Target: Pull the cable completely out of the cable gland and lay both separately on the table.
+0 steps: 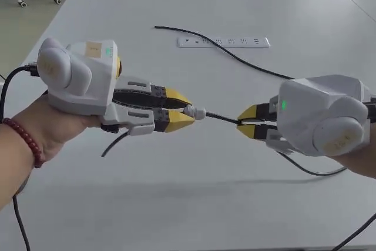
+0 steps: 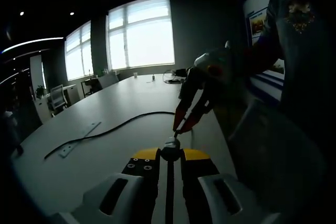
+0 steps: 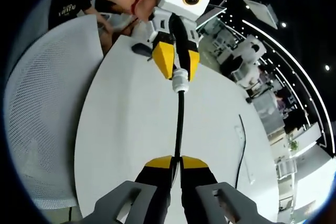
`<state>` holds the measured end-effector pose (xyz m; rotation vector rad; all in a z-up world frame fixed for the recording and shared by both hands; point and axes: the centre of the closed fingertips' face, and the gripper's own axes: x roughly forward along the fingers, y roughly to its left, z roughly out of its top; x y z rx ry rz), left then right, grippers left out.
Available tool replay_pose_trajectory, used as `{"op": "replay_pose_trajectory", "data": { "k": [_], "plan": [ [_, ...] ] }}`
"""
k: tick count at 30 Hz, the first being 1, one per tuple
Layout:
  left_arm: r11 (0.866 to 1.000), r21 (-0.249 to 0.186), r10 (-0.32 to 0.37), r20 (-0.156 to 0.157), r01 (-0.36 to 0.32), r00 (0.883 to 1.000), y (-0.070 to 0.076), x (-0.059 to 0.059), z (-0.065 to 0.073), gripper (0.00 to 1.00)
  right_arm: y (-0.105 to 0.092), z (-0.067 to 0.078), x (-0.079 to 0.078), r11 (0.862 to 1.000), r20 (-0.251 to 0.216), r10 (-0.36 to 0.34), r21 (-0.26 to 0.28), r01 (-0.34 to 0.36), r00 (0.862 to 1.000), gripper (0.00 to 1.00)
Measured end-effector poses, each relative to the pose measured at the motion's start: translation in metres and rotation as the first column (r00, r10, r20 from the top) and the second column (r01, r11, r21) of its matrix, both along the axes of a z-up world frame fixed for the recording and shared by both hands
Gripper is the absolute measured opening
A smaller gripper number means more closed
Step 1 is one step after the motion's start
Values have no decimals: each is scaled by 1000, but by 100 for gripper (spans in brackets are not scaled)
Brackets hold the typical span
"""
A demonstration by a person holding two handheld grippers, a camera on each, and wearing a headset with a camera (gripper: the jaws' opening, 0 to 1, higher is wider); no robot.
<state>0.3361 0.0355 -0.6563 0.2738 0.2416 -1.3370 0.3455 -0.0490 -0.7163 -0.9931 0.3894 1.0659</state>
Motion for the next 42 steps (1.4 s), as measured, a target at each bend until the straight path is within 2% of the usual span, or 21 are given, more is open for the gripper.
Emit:
{"op": "replay_pose_trajectory", "data": {
  "k": [2, 3, 5, 6, 8, 10, 14, 15, 16, 18, 19, 20, 27, 37, 38, 40, 41, 42],
  "plan": [
    [1000, -3, 2, 6, -2, 1000, 1, 1, 2, 16, -15, -14, 1, 999, -19, -23, -49, 22, 1000, 0],
    [1000, -1, 5, 9, -5, 1000, 2, 2, 3, 16, -22, -20, 2, 997, -14, -24, -69, 23, 1000, 0],
    [1000, 5, 9, 12, -9, 1000, 5, 3, 3, 16, -33, -30, 2, 996, -56, -62, -74, 58, 997, 0],
    [1000, 6, 12, 13, -12, 1000, 6, 4, 4, 16, -36, -33, 3, 995, -49, -59, -81, 55, 997, 0],
    [1000, 4, 15, 13, -15, 1000, 7, 4, 4, 16, -43, -39, 2, 993, -65, -73, -98, 67, 995, 0],
    [1000, 8, 18, 14, -18, 1000, 8, 4, 4, 16, -47, -43, 0, 992, -83, -85, -100, 76, 993, 0],
    [1000, 2, 26, 14, -26, 1000, 10, 5, 5, 16, -54, -48, 2, 990, -88, -101, -109, 91, 991, 0],
    [1000, 0, 29, 10, -29, 1000, 10, 5, 6, 16, -56, -51, 0, 989, -108, -115, -107, 103, 988, 0],
    [1000, -1, 30, 12, -30, 999, 11, 5, 6, 16, -56, -51, 1, 989, -101, -112, -108, 101, 989, 0],
    [1000, -1, 31, 11, -31, 999, 11, 5, 6, 16, -58, -54, 0, 988, -117, -124, -104, 112, 985, 0],
    [1000, 1, 31, 10, -31, 999, 11, 5, 6, 16, -59, -56, 0, 988, -110, -125, -105, 113, 986, 0],
    [1000, 0, 31, 7, -31, 999, 10, 4, 6, 16, -60, -58, -1, 987, -128, -133, -105, 120, 983, 0],
    [1000, 4, 27, -5, -27, 1000, 6, 1, 0, 16, -60, -67, -5, 987, -141, -137, -102, 124, 980, 0],
    [999, 8, 31, -10, -31, 999, 6, 2, -3, 16, -59, -71, -7, 987, -163, -149, -84, 137, 975, 0],
    [1000, 9, 30, -10, -30, 1000, 6, 1, -3, 16, -59, -71, -6, 987, -154, -148, -84, 136, 977, 0],
    [1000, 8, 30, -10, -29, 1000, 5, 1, -3, 16, -58, -72, -8, 986, -171, -157, -76, 146, 973, 0],
    [1000, 8, 30, -10, -30, 1000, 5, 1, -4, 16, -59, -72, -7, 987, -165, -154, -78, 143, 974, 1],
    [999, 8, 31, -10, -31, 999, 5, 1, -4, 16, -57, -71, -7, 988, -164, -150, -71, 140, 975, 8]
  ]
}}
